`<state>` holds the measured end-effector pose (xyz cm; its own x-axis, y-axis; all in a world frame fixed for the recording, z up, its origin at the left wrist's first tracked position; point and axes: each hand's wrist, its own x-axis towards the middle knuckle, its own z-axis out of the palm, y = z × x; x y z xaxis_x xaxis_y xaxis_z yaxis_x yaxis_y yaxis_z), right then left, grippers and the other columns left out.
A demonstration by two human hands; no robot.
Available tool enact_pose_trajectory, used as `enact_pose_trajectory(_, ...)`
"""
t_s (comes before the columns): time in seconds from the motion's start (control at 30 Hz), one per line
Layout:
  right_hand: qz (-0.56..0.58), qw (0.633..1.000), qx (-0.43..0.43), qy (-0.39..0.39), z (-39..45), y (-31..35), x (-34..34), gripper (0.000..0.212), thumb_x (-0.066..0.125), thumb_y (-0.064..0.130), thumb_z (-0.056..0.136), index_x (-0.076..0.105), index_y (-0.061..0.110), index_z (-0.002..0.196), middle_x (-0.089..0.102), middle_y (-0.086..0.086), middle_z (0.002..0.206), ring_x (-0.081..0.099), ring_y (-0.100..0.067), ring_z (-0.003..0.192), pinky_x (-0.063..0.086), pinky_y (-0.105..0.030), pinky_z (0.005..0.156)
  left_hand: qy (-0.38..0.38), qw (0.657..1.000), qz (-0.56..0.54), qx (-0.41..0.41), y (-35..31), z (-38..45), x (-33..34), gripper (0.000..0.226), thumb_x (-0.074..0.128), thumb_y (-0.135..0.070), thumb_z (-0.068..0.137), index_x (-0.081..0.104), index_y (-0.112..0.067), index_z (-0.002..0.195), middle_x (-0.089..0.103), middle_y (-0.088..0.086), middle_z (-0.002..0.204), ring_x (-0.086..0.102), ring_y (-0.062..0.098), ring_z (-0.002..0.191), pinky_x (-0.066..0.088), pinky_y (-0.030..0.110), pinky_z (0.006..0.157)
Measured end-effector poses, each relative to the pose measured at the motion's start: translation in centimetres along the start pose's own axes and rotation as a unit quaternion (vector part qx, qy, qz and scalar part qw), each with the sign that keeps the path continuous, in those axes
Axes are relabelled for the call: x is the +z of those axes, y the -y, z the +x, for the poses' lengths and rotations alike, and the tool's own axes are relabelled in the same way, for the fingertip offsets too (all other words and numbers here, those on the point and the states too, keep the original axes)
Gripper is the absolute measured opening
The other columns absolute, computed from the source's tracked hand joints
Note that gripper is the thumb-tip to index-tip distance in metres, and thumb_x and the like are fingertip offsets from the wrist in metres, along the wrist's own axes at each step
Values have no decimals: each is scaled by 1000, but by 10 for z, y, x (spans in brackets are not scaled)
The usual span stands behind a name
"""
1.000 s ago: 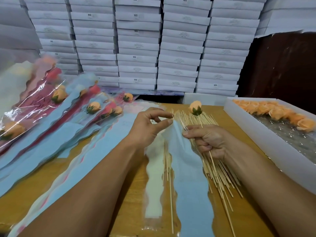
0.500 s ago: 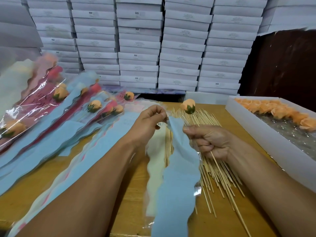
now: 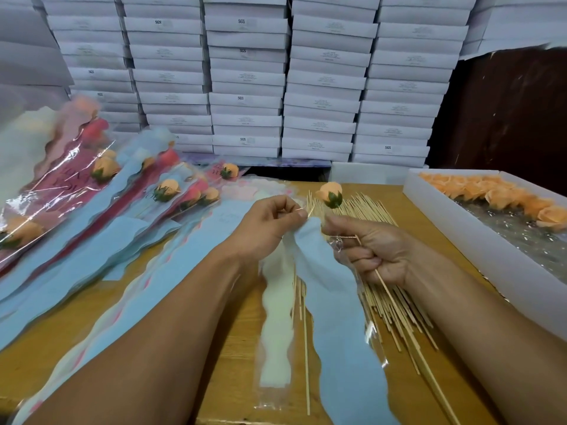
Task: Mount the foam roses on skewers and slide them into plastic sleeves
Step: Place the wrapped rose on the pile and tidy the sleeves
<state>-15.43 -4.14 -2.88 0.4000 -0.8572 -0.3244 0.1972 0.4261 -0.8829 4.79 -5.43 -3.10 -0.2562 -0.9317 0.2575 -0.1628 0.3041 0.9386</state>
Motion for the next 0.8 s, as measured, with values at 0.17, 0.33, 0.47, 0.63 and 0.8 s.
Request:
enact_pose_trajectory(0.17, 95, 989, -40, -109, -3, 36, -6, 36, 36, 24, 104, 49, 14, 73, 46, -1, 57, 27, -3, 31, 16, -14, 23, 22, 995, -88, -50, -1, 0, 1, 15, 42, -4, 92, 47, -5, 78, 70, 30, 91, 64, 34, 82, 47, 30, 71)
enact_pose_trajectory(0.33, 145, 972, -98, -156, 10, 91, 0, 35, 31, 11, 101, 39, 18, 67, 37, 3, 55, 24, -5, 33, 12, -15, 28, 131, 979, -151, -29, -4, -2, 3, 14, 46, -1, 86, 45, -8, 74, 60, 37, 96, 66, 36, 94, 49, 27, 67)
enact_pose_trajectory(0.47, 163, 950, -148, -223, 31, 119, 4, 36, 24, 9, 98, 36, 19, 66, 34, 4, 58, 21, -8, 37, 12, -19, 31, 158, 975, -148, -42, -4, -2, 4, 5, 50, -8, 75, 45, -6, 74, 49, 30, 99, 45, 38, 98, 34, 40, 74)
enact_pose_trajectory(0.63, 167, 919, -196, -299, 47, 139, 6, 32, 24, 9, 97, 32, 20, 67, 28, 3, 62, 18, -10, 42, 10, -20, 35, 190, 968, -161, -34, -4, -4, 7, 4, 48, -5, 74, 44, -6, 74, 52, 25, 89, 50, 34, 89, 37, 34, 67)
enact_pose_trajectory(0.8, 142, 897, -227, -352, 59, 145, 1, 30, 25, 6, 94, 28, 20, 67, 21, 3, 64, 14, -12, 45, 8, -20, 38, 207, 960, -185, -41, -7, -6, 9, 5, 48, -4, 73, 44, -6, 73, 48, 32, 99, 43, 43, 99, 31, 45, 81)
